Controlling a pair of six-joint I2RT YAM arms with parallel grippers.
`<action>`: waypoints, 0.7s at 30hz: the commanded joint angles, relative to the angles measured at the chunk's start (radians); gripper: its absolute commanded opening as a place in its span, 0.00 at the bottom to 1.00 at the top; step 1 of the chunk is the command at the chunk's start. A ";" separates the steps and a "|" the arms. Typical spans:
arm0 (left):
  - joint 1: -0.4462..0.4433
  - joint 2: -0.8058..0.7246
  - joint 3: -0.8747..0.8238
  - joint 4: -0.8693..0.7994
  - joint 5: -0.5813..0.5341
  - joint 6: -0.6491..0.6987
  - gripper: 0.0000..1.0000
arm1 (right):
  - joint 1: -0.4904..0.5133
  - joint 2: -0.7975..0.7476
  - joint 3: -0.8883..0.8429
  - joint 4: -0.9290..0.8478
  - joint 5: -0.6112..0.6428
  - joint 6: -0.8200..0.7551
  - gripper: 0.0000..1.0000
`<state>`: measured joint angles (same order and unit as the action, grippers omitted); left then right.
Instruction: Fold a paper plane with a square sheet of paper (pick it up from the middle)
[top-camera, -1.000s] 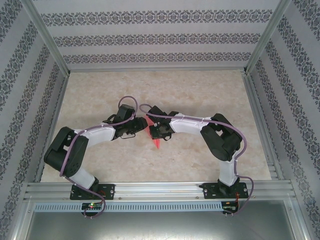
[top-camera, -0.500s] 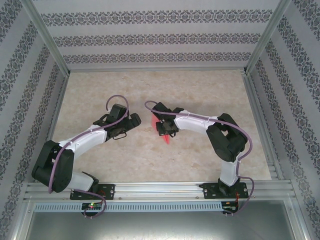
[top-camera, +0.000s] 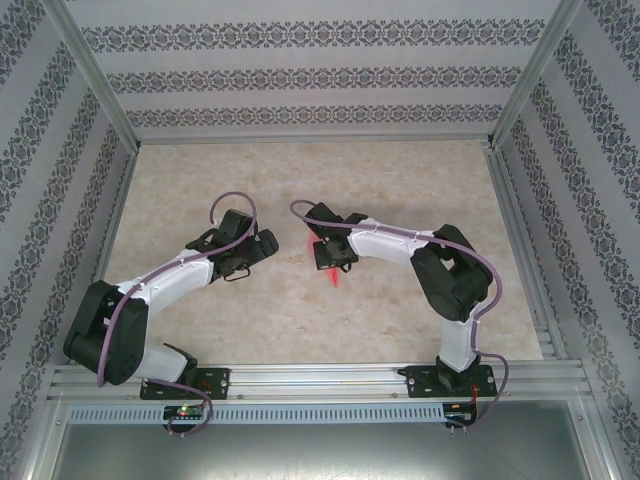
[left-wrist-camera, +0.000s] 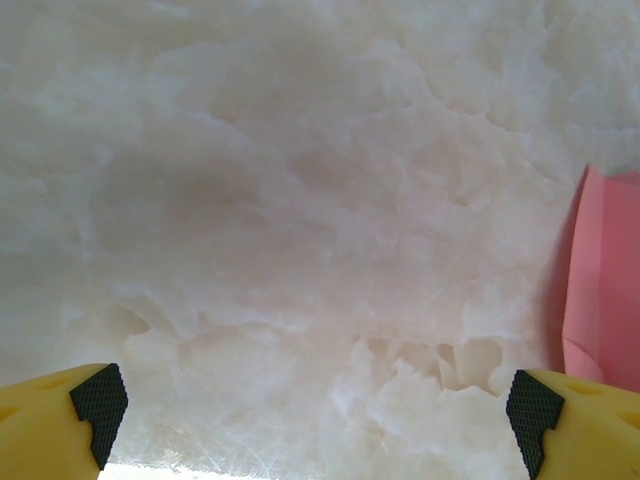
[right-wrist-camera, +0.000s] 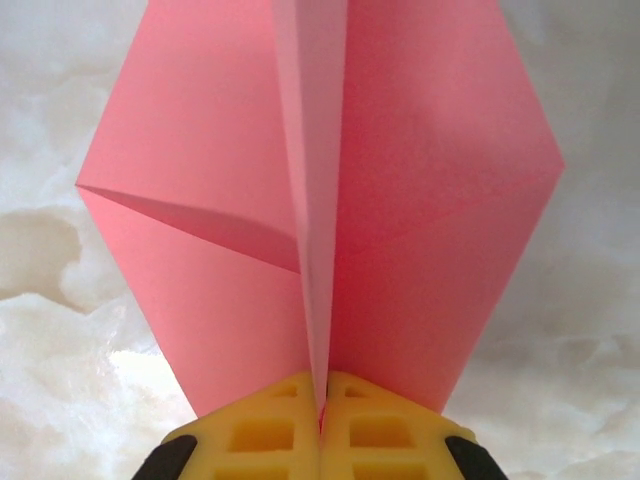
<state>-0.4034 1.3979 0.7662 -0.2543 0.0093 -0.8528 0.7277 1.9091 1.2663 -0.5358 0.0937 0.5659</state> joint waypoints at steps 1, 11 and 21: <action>0.016 0.003 0.033 -0.038 -0.022 0.018 1.00 | -0.047 -0.004 0.054 -0.010 0.033 -0.042 0.03; 0.029 0.004 0.041 -0.054 -0.012 0.027 1.00 | -0.209 0.192 0.320 0.017 -0.133 -0.181 0.05; 0.033 0.032 0.048 -0.046 0.015 0.035 1.00 | -0.221 0.345 0.509 -0.094 -0.094 -0.164 0.13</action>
<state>-0.3836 1.4132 0.7876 -0.2790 0.0177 -0.8406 0.5018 2.2288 1.7428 -0.5667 -0.0158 0.4118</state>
